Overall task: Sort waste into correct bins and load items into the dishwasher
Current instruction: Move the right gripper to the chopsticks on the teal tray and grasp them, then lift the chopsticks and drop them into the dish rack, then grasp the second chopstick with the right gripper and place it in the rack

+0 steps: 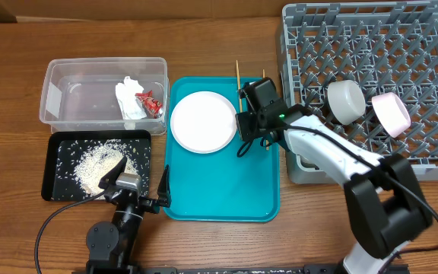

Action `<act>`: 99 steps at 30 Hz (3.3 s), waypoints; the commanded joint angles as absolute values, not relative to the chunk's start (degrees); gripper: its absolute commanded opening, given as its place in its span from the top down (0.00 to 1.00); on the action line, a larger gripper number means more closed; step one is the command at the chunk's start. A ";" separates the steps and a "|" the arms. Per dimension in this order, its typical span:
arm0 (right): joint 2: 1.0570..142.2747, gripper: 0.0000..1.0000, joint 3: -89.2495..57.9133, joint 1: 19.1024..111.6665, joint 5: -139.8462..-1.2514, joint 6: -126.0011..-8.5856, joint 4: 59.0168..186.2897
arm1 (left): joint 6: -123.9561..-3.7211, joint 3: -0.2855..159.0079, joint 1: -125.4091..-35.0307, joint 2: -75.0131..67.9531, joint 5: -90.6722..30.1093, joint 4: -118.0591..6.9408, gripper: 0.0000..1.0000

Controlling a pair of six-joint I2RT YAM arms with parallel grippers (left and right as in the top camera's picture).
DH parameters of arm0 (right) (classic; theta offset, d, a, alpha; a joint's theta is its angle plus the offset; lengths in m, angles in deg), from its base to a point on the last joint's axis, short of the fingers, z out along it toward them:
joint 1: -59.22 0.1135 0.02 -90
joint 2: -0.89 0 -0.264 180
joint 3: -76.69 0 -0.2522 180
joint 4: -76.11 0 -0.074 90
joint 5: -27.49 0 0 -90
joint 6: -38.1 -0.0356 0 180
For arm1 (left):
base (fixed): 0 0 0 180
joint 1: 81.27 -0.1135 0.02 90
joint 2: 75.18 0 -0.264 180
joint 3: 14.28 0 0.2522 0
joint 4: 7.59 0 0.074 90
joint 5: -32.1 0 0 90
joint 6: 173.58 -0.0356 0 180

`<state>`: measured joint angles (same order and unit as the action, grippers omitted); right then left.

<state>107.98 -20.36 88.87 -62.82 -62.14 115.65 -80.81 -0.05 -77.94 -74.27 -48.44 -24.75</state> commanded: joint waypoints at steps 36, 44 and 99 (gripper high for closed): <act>93.97 0.96 -13.27 85.88 -52.24 -64.32 124.94 | -81.71 -0.24 -78.31 -74.82 -47.79 -24.77 0.00; 96.07 0.96 -13.49 77.72 -48.00 -63.47 132.76 | -81.71 -0.24 -78.31 -74.82 -47.79 -24.77 0.00; 116.77 0.96 -13.43 89.11 -52.11 -67.18 128.94 | -81.71 -0.24 -78.31 -74.82 -47.81 -24.77 0.00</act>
